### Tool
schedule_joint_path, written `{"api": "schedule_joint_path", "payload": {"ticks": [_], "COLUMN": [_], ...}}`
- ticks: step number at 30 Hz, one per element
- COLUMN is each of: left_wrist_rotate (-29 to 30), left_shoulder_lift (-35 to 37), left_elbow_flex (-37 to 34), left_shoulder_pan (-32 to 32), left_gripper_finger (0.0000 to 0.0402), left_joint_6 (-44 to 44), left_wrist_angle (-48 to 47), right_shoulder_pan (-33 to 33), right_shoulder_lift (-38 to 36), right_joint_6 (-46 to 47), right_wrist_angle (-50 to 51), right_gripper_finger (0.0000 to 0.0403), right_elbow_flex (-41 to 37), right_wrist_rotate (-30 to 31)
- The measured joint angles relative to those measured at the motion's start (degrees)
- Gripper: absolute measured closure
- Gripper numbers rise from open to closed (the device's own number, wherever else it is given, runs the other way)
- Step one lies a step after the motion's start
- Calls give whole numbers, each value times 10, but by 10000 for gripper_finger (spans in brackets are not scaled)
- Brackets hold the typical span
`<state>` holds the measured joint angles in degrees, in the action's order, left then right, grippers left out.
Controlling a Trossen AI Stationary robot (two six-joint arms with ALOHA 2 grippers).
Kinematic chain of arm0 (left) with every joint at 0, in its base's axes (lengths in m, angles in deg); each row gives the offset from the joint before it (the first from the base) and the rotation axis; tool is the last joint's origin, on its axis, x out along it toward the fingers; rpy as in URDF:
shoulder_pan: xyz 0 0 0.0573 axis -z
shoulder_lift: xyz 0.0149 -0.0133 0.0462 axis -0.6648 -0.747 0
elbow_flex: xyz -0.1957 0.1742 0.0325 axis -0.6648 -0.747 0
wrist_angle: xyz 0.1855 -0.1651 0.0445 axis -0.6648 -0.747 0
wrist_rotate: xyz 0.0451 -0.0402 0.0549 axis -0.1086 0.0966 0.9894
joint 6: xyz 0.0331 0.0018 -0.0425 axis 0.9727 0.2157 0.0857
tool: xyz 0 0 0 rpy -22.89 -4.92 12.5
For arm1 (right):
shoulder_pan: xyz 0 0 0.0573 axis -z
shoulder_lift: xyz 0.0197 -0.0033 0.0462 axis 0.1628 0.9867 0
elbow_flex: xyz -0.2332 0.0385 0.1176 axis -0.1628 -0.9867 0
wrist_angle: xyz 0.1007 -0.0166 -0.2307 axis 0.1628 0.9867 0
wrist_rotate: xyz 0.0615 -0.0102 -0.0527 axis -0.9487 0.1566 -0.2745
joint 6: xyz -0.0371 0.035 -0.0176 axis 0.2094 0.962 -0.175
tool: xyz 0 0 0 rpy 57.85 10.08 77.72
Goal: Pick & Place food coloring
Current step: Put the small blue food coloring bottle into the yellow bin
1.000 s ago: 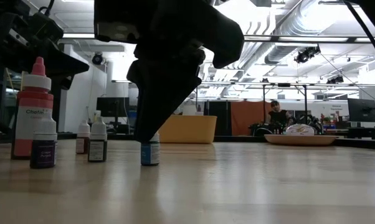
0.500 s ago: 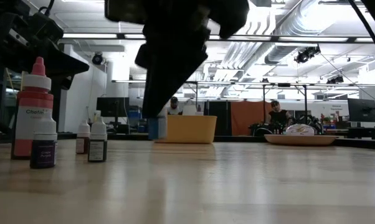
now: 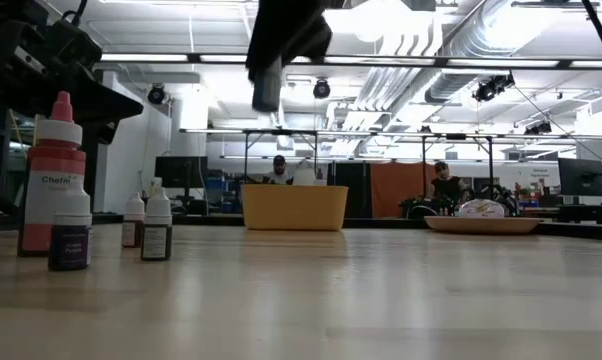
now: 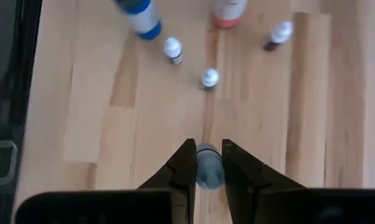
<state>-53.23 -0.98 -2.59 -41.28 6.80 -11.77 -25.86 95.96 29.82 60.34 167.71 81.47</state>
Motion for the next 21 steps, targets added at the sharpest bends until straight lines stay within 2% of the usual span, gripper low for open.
{"api": "schedule_joint_path", "payload": {"ticks": [8,21], "left_wrist_rotate": [0,1], "left_shoulder_lift": [0,0], "left_elbow_flex": [0,0], "left_shoulder_pan": [0,0], "left_gripper_finger": [401,401], "left_joint_6": [0,0], "left_wrist_angle": [0,0], "right_shoulder_pan": [6,91], "right_shoulder_lift": [-17,-58], "right_joint_6": [115,133], "right_wrist_angle": [27,72], "right_gripper_finger": [354,354], "right_elbow_flex": [0,29], "right_wrist_rotate": [37,94]}}
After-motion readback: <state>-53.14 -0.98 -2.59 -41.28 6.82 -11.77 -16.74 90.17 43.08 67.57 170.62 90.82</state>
